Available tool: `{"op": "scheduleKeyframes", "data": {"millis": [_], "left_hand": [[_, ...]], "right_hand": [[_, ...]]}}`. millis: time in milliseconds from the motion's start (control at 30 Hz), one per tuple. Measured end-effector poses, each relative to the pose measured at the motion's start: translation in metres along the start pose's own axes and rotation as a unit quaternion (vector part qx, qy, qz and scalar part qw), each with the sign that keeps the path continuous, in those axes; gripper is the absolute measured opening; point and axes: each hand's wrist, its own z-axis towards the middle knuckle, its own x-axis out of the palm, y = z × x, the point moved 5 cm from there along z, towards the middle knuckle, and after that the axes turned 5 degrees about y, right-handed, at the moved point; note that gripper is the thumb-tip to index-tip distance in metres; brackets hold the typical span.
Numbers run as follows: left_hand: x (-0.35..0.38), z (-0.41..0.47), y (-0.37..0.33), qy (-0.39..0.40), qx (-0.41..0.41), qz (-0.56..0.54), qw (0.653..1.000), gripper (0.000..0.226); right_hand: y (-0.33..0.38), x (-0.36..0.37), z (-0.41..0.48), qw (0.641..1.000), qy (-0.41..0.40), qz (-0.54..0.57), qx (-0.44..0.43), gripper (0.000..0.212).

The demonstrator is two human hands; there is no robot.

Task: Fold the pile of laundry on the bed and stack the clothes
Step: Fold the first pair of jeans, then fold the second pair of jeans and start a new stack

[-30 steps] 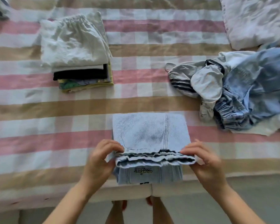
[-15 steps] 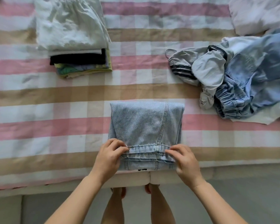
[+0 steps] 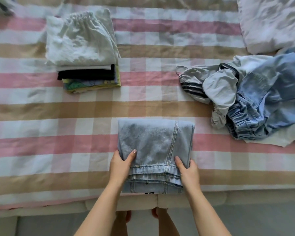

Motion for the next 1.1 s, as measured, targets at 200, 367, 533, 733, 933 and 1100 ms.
{"op": "scheduleKeyframes", "data": {"millis": [200, 367, 533, 733, 933, 1100], "left_hand": [[-0.007, -0.011, -0.018, 0.027, 0.061, 0.053, 0.996, 0.02], [-0.027, -0.018, -0.045, 0.008, 0.113, 0.049, 0.992, 0.015], [-0.042, 0.02, -0.119, 0.028, 0.168, 0.049, 0.984, 0.019], [-0.044, 0.113, -0.249, 0.078, 0.25, 0.125, 0.957, 0.043], [-0.022, 0.212, -0.327, 0.039, 0.26, 0.078, 0.962, 0.028], [0.0, 0.268, -0.333, -0.029, 0.238, 0.067, 0.969, 0.029]], "right_hand": [[0.013, 0.0, -0.009, 0.998, 0.027, -0.056, -0.024, 0.033], [0.042, 0.008, -0.02, 0.997, -0.007, -0.019, -0.071, 0.014], [0.123, 0.016, 0.011, 0.989, -0.024, 0.006, -0.145, 0.011], [0.249, 0.02, 0.102, 0.969, -0.05, -0.006, -0.243, 0.002], [0.327, 0.025, 0.212, 0.962, -0.085, -0.002, -0.261, 0.024], [0.341, 0.034, 0.277, 0.962, -0.088, -0.014, -0.257, 0.028]]}}
